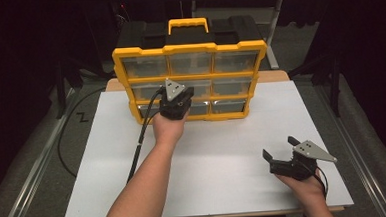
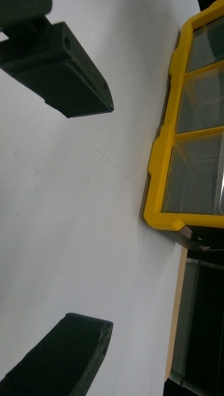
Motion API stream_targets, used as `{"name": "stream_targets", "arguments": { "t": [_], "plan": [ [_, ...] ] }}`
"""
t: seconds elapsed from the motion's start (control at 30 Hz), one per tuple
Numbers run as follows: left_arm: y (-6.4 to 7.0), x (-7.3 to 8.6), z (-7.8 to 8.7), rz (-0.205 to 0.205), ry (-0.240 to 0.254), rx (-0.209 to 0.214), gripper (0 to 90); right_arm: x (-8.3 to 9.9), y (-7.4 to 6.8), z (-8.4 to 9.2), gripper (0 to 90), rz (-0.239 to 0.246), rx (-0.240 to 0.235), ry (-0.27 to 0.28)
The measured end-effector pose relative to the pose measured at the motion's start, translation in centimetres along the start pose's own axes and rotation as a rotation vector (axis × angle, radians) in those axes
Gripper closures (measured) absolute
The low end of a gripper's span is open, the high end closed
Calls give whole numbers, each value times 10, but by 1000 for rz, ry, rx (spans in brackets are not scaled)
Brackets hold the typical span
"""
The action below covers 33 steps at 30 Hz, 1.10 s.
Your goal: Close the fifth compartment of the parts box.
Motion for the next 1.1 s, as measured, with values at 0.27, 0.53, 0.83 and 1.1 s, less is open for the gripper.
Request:
{"name": "stream_targets", "arguments": {
  "t": [0.27, 0.53, 0.83, 1.1],
  "plan": [
    [0, -4, -5, 7, 4, -4, 897, 0, 1, 0, 11, 1, 2, 3],
    [-1, -5, -9, 13, 1, -10, 897, 0, 1, 0, 11, -2, 4, 3],
    [2, -2, -5, 10, -10, -5, 897, -1, 1, 0, 11, 0, 3, 4],
    [-1, 5, 13, 39, 2, 15, 897, 0, 1, 1, 11, 4, 6, 0]
  ]
}}
Point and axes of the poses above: each handheld gripper's, and its own axes: z roughly backward along the jaws, x roughly out of its underside, y roughly to its right, the point moved 6 cm from there along -z, roughly forward along the jaws, and after that the axes turned 8 degrees about z, right-handed, at the moved point
